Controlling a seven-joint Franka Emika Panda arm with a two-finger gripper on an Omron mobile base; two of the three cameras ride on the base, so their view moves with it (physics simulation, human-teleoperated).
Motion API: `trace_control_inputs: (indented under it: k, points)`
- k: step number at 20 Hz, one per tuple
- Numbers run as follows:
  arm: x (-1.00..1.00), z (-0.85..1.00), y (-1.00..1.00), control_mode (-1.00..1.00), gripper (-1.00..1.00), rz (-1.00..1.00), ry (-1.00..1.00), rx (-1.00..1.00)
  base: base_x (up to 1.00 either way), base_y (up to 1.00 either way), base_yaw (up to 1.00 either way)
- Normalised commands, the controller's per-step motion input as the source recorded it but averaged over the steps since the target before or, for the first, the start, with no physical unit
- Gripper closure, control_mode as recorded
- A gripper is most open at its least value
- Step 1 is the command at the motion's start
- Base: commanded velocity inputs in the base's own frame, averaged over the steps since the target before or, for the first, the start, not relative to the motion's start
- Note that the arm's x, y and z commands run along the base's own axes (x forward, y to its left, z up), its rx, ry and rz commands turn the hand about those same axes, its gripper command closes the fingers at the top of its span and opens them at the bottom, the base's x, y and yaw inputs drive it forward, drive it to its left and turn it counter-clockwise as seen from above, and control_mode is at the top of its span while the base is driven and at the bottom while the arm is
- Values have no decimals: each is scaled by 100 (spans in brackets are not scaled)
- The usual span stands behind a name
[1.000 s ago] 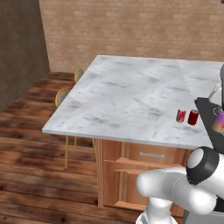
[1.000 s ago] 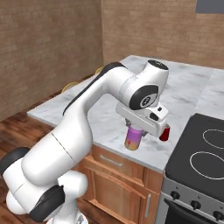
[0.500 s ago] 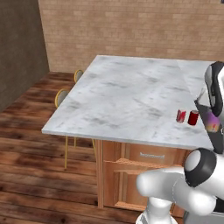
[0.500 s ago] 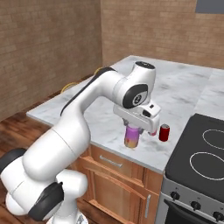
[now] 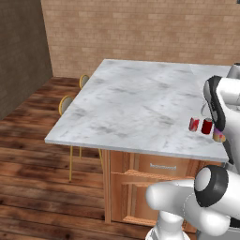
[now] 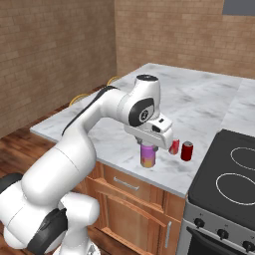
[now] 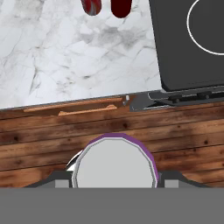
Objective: Four empty soda cans are scattered around the kitchen. Gather all the cans and cluster them next to the stove for recycling.
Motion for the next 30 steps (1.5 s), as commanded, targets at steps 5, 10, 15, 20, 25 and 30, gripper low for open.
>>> trace_control_inputs:
  k: [5,10,15,20,25,30]
  points:
    - [25,0,0,-100,100,0,0,-2,0,0,0]
    - [33,0,0,-100,100,0,0,0,0,0,0]
    - [30,-11,-5,-100,100,0,0,0,0,0,0]
    - [32,-31,-1,-100,100,0,0,0,0,0,0]
    - [26,-37,-3,-100,100,0,-3,0,0,0,0]
    - [25,-20,-1,-100,100,0,-3,0,0,0,0]
